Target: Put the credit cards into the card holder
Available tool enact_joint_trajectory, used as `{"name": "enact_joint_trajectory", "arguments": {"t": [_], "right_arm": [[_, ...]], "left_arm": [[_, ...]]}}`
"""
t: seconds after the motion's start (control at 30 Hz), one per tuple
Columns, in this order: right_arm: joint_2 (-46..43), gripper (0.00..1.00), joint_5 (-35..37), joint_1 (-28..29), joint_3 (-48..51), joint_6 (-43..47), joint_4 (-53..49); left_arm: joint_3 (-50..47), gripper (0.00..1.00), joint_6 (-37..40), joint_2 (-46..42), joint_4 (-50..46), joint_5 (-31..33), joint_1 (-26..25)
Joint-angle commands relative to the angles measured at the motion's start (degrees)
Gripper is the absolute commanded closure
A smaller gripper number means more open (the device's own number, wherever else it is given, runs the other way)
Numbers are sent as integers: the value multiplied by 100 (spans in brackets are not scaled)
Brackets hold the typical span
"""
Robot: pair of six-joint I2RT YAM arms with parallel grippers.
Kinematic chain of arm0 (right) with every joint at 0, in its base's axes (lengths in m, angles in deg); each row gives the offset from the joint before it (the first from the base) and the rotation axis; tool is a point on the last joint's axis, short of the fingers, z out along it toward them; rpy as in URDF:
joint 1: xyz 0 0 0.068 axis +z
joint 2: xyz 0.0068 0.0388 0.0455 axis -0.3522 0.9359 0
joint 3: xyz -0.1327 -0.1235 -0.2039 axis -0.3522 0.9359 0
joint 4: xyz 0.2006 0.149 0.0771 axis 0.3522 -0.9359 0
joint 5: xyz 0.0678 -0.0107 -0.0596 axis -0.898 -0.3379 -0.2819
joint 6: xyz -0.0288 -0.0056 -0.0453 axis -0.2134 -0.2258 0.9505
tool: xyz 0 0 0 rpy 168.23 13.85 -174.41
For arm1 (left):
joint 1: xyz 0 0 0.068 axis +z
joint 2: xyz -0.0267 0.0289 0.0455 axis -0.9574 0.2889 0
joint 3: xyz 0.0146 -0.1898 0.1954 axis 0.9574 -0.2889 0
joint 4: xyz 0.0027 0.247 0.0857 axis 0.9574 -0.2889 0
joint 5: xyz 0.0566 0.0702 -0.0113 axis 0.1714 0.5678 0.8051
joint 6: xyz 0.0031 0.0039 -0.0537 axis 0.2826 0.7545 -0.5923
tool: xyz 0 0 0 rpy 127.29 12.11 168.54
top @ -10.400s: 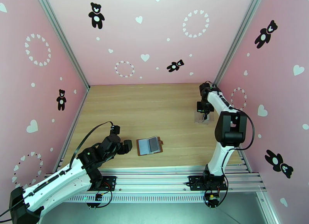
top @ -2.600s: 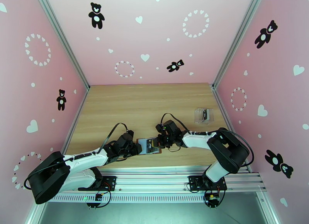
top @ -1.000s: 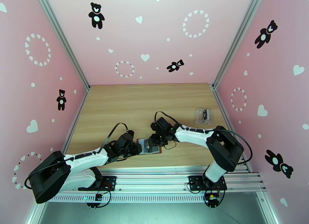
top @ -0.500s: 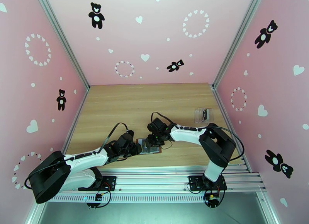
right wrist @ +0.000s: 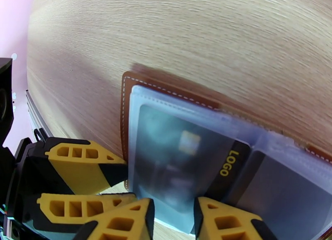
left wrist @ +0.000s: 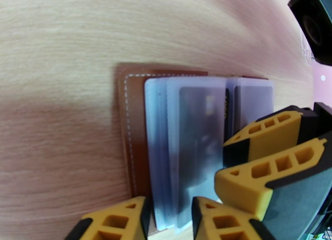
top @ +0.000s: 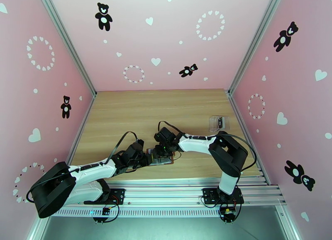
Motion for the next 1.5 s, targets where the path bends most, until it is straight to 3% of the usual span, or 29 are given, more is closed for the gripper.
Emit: {"name": "enact_joint_trajectory", "arguments": {"t": [0.0, 0.2, 0.87, 1.47], "right_arm": [[-305, 65, 488, 46, -162, 161, -411], [-343, 63, 996, 41, -266, 147, -734], [411, 61, 891, 47, -585, 141, -804], [375, 59, 597, 155, -670, 83, -567]], "left_arm": [[-65, 66, 106, -110, -176, 119, 25], [-72, 66, 118, -200, -229, 144, 32], [-71, 66, 144, -175, -236, 139, 26], [-44, 66, 151, -172, -233, 98, 27]]}}
